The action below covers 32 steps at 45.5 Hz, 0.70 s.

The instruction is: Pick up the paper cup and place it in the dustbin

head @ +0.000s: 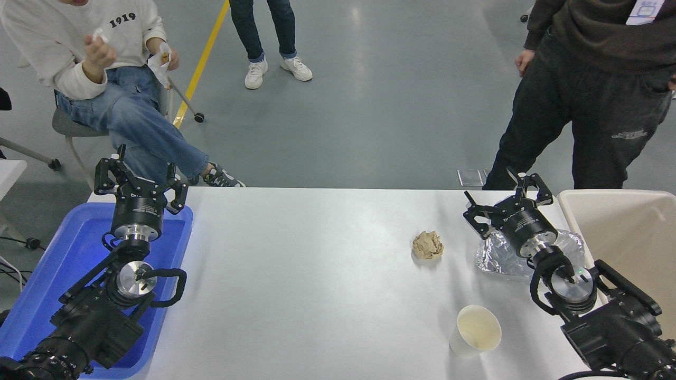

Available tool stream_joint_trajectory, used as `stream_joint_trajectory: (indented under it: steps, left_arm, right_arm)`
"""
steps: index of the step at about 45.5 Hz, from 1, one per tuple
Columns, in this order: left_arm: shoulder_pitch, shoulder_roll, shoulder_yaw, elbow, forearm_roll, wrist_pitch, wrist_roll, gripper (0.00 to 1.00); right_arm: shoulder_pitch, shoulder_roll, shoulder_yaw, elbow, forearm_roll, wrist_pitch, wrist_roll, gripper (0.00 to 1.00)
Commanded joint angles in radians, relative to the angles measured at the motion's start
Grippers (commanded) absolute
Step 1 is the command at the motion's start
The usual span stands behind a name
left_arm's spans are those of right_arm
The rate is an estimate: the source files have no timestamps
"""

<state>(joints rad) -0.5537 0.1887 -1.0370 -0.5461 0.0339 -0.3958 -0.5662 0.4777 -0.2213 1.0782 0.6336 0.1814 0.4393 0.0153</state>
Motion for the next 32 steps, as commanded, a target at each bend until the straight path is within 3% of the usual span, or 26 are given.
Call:
stream_joint_trajectory:
  steps: [1,20,32]
  left_arm:
    - [0.001,-0.002,-0.003,0.000,-0.002,0.000,0.003,0.99]
    - [0.001,-0.002,0.000,0.000,0.000,0.000,0.000,0.99]
    - [0.001,-0.002,0.000,0.000,0.000,0.000,0.000,0.99]
  right_arm:
    - [0.004,0.000,-0.006,0.000,-0.002,-0.001,0.000,1.00]
    - [0.070,-0.006,-0.012,0.017,-0.051,-0.002,0.000,1.00]
    - [0.271,-0.136,-0.196,0.055,-0.350,-0.016,-0.015,1.00]
